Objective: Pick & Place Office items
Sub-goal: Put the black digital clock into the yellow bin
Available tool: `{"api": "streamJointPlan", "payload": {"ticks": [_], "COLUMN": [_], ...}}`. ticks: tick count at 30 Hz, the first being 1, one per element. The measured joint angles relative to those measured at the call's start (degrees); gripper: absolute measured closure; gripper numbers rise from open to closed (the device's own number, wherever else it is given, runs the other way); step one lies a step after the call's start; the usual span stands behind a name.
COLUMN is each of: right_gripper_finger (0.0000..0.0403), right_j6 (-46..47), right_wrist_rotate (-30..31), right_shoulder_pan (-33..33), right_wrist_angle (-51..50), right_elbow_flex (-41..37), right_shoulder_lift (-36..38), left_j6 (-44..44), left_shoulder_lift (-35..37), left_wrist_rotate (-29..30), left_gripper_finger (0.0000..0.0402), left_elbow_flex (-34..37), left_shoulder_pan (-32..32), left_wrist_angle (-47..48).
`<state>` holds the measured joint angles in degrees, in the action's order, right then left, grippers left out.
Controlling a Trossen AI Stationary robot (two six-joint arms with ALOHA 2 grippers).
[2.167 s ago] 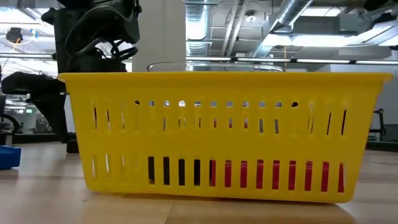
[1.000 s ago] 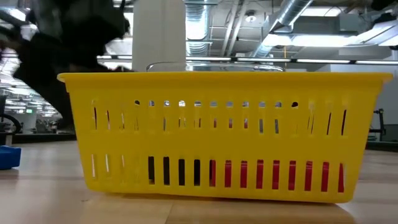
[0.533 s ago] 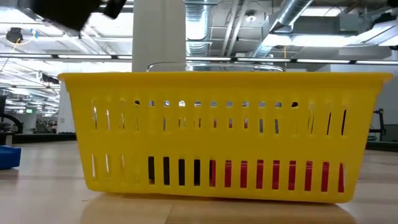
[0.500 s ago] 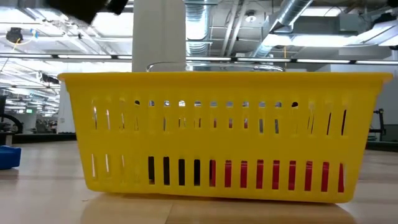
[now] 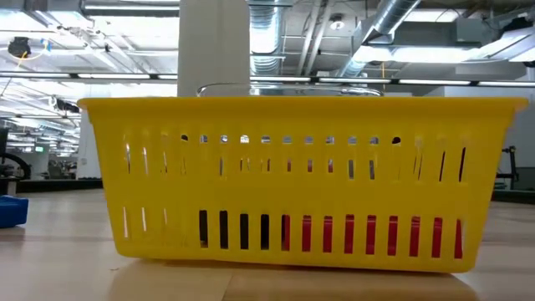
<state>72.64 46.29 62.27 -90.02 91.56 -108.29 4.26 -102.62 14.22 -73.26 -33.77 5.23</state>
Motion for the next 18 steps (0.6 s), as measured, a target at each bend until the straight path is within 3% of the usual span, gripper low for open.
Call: {"api": "streamJointPlan", "payload": {"ticks": [7,12,18], "right_gripper_finger": [0.0202,0.0202,0.0202], "right_j6": [-1.95,-3.68,-4.13], "right_wrist_rotate": [4.64,4.84,5.39], "right_shoulder_pan": [0.77,0.73,0.73], "right_wrist_angle": [0.0,0.0,0.0], "right_elbow_flex": [1.58,1.82,1.82], "right_shoulder_lift": [0.0,0.0,0.0], "left_j6": [6.18,9.6,9.91], "left_shoulder_lift": [-3.42,-5.3,-5.21], "left_wrist_rotate": [-1.94,-5.89,-5.5], "left_gripper_finger": [0.0252,0.0252,0.0242], "left_elbow_flex": [-0.39,-0.28,-0.3], "left_shoulder_pan": [3.29,4.32,3.97], "left_wrist_angle": [-2.87,-3.7,-4.65]}}
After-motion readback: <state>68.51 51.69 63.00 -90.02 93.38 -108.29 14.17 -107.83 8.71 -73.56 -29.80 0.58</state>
